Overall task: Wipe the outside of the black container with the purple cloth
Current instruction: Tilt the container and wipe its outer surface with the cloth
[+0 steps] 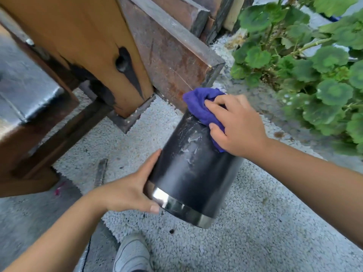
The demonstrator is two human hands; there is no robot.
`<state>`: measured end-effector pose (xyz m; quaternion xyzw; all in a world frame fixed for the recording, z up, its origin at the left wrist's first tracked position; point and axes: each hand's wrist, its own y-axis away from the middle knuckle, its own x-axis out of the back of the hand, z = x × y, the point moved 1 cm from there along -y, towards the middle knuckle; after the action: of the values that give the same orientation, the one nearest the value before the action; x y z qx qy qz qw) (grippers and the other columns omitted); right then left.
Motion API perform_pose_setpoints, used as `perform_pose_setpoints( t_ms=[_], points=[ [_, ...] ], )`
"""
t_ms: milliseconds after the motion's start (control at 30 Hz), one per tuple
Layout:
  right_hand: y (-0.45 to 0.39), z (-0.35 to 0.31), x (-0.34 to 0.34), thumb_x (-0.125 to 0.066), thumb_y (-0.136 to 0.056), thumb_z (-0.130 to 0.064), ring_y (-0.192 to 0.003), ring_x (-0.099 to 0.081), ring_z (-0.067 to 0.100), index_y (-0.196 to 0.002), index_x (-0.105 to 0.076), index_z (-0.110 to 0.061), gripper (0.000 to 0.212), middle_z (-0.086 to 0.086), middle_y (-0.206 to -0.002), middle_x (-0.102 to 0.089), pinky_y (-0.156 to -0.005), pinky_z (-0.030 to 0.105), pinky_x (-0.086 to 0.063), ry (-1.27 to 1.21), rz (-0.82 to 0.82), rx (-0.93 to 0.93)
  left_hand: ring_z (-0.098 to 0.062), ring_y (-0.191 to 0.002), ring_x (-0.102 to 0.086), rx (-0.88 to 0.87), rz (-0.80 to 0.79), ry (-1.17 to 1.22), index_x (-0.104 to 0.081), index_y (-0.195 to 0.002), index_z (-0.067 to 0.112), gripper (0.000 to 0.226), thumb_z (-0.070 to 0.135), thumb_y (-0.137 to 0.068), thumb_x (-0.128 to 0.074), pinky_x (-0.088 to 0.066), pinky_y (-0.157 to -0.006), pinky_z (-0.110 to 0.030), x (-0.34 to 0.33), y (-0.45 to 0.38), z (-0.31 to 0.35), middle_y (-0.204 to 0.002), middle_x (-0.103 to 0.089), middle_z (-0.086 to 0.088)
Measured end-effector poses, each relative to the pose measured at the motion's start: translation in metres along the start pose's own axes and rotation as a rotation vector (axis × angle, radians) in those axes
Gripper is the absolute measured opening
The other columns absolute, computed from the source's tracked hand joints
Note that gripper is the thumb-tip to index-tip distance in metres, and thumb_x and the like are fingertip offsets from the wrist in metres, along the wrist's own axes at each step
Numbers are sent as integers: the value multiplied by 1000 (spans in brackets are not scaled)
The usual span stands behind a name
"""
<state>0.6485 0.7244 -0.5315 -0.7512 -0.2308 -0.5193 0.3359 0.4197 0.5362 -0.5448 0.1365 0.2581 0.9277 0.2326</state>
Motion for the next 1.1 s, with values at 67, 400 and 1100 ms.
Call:
perform_pose_setpoints(
  t_ms=[67, 400, 1100],
  points=[
    [0, 0, -1, -53, -83, -32, -91, -53, 39, -128, -60, -8, 52, 11, -115, -61, -81, 42, -47, 2, -3, 18, 28, -129, -25, -63, 168, 14, -1, -133, 70, 110, 41, -59, -77, -31, -98, -2, -14, -5, -2, -141, -10, 56],
    [25, -34, 6, -63, -78, -40, -133, -41, 43, -108, -70, -9, 44, 20, -130, -57, -97, 51, -40, -170, -170, 181, 13, -144, -11, -106, 507, -85, -10, -141, 55, 106, 65, -58, -75, -12, -116, -11, -40, -14, -11, -156, -11, 28],
    [-26, 0, 20, -49, -88, -32, -136, -39, 41, -122, -58, -17, 39, 4, -117, -63, -107, 54, -28, 17, -240, 23, 18, -142, 7, -79, 458, -267, 10, -140, 62, 115, 74, -56, -69, -7, -112, -13, -68, -14, 11, -151, 16, 45]
  ],
)
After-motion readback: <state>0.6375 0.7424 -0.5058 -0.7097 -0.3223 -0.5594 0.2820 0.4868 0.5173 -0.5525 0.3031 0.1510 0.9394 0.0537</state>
